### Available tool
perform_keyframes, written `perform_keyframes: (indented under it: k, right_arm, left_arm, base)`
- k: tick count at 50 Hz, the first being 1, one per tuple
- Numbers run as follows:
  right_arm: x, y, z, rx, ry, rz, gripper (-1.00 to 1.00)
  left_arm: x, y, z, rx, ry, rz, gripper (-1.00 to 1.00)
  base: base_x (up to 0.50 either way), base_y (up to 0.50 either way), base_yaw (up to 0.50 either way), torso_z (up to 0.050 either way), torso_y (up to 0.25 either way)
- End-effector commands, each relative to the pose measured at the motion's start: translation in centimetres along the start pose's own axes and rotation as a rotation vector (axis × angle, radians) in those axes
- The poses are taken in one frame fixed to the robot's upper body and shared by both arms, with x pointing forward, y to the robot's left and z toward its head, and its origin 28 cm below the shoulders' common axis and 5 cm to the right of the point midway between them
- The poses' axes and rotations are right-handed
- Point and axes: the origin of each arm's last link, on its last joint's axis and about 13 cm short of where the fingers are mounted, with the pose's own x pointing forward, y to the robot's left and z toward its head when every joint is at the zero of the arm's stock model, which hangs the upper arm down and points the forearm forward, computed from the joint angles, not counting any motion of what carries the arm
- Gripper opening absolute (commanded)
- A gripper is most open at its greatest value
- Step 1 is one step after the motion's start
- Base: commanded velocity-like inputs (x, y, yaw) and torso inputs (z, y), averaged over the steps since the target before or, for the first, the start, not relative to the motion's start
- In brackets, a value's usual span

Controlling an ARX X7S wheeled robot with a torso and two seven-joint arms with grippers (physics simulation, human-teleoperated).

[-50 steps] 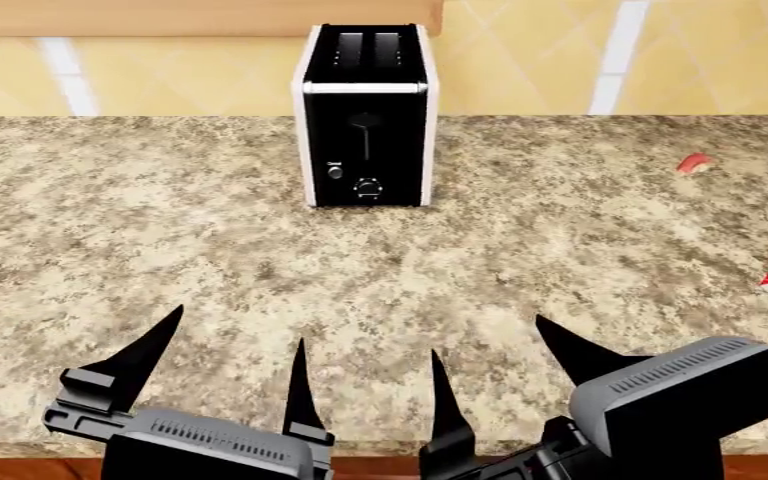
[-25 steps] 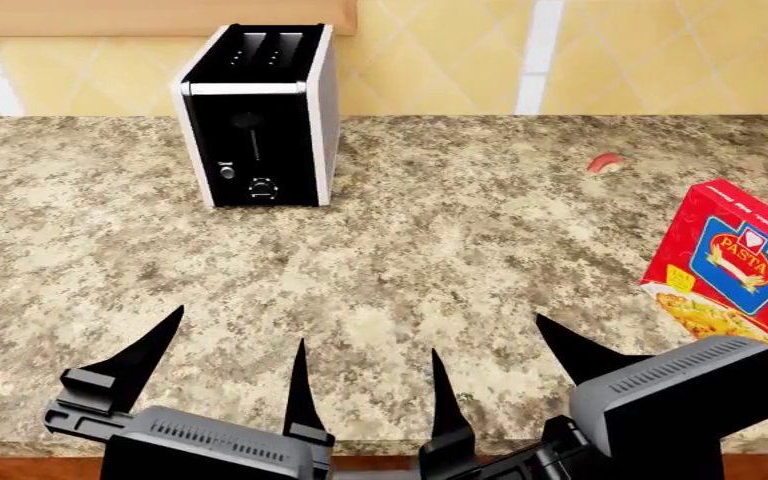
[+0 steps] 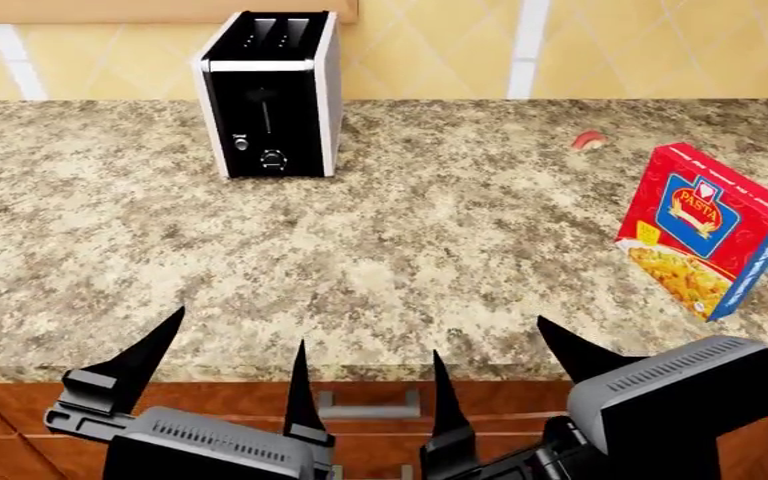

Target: Pick the peanut butter and boxed food from the counter and place them in the cabinets closest to them.

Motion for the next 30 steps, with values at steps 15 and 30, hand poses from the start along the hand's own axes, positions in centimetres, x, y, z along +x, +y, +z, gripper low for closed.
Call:
perform_keyframes:
  k: [15, 30]
  right_arm:
    - [-0.03, -0.12, 0.18, 0.016, -0.006, 0.013, 1.00]
    - [0.06, -0.06, 0.18, 0.016, -0.006, 0.013, 1.00]
  left_arm:
    - [0.13, -0.02, 0.17, 0.004, -0.002, -0.001, 1.00]
    - [0.16, 0.03, -0.02, 0.000, 0.001, 0.003, 1.00]
  base:
    - [0.00, -0.40, 0.00, 0.000, 0.000]
    - [0.00, -0.50, 0.00, 0.000, 0.000]
